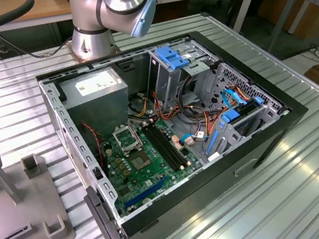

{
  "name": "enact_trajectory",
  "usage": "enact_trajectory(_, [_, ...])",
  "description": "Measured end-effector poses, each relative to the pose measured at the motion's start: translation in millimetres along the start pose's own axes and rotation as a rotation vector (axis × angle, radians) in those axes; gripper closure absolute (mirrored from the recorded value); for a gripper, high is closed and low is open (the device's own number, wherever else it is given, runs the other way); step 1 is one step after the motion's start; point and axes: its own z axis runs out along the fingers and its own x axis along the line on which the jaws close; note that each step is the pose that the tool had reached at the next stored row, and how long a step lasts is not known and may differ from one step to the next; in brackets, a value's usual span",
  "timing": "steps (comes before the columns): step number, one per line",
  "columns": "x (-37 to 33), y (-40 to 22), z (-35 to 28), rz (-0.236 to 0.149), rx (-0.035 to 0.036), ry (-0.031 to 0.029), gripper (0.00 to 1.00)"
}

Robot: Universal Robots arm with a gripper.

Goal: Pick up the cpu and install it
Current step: 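Pick up the cpu and move it towards the insertion slot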

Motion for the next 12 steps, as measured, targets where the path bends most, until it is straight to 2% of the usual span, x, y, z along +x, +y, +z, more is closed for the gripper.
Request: enact_trajectory(12, [0.1,0.1,-3.4,0.0,0.0,0.0,0.55])
